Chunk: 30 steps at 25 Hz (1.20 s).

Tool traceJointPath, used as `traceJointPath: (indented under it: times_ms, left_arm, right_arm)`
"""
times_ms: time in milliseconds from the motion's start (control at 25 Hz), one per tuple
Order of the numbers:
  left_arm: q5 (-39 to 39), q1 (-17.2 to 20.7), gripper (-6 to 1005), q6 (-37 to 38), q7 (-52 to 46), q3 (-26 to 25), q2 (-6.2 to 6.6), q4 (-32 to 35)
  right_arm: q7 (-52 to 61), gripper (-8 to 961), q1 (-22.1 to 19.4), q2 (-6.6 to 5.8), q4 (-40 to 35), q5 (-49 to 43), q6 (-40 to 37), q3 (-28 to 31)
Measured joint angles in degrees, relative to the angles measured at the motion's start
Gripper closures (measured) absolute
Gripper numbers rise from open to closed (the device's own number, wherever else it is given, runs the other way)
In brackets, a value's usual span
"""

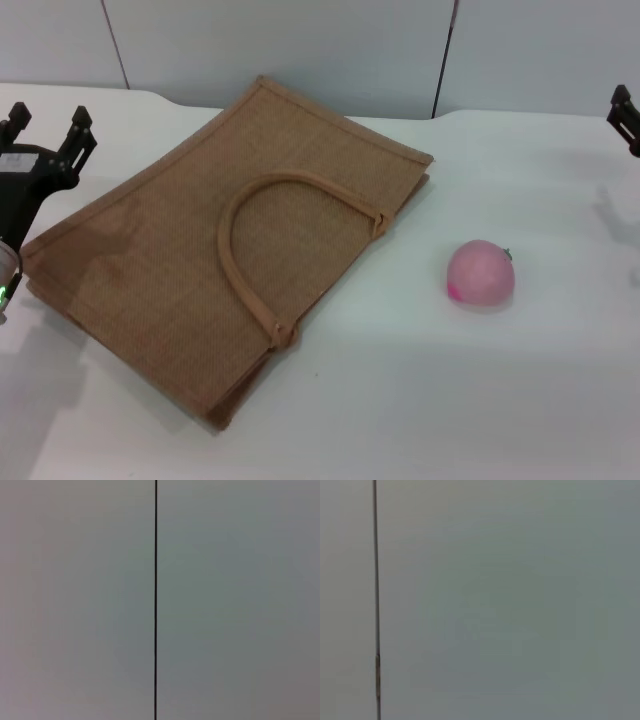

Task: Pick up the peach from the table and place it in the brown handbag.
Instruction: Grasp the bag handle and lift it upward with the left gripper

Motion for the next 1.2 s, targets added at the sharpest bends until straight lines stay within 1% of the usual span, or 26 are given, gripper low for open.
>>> traceJointPath:
  times_ms: [720,880,1000,1080,1200]
  left_arm:
    - [-0.70,-0.33,245,0.21,-0.01,0.06,0.07,-0.24]
    - [0.92,-1.58,248,1.68,-5.20,1.87,0.64,-0.02]
    - [4.71,-1.87,249,2.54,-12.14,5.47,1.39,2.36]
    - [9.34,-1.66,250,3.30,-17.98,8.77,2.21,5.74]
    - [16.92,-1.18,252,4.57,-26.53,11.40,3.65,10.64]
  right_arm:
    - [0.06,73,0.98,-0.12,0.18,0.09,0.44,-0.67]
    - [0.06,73,1.19,-0.17,0.24,0.09,1.87,-0.67]
    - [-0.13,73,1.37,-0.19,0.29,0.03,2.76,-0.71]
    - [-0.23,73,1.40,-0.21,0.29,0.01,2.80,-0.98]
    - [-0.28,73,1.47,-0.21,0.29,0.00,2.81,-1.54]
